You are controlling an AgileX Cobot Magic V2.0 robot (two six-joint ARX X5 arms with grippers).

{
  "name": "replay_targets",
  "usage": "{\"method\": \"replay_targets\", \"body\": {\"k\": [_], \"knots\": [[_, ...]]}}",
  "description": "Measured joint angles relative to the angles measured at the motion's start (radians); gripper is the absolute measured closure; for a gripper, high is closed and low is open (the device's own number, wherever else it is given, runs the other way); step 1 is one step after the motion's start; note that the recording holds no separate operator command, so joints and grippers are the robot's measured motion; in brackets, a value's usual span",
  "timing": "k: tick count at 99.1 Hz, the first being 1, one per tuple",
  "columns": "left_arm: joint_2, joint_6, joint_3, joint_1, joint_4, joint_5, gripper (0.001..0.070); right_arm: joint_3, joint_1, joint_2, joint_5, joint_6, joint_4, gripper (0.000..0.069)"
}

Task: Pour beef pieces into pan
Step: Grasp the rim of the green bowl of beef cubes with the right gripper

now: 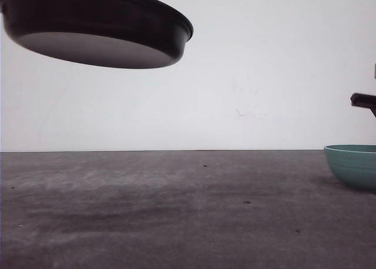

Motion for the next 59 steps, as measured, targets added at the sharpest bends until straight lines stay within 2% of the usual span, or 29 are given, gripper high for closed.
{"method": "replay_targets", "body": {"k": [18, 51, 59], "knots": [[-0.005, 0.018, 0.000, 0.000, -0.043, 0.001, 0.0648, 0.000, -0.006, 0.000, 0.048, -0.011, 0.031, 0.0551], [-0.006, 0.023, 0.000, 0.000, -0.054, 0.002, 0.0648, 0.004, -0.013, 0.040, 0.028, -0.011, 0.041, 0.0616], [-0.006, 0.024, 0.000, 0.000, -0.054, 0.001, 0.0648, 0.004, -0.013, 0.041, 0.026, -0.012, 0.045, 0.0652]]}}
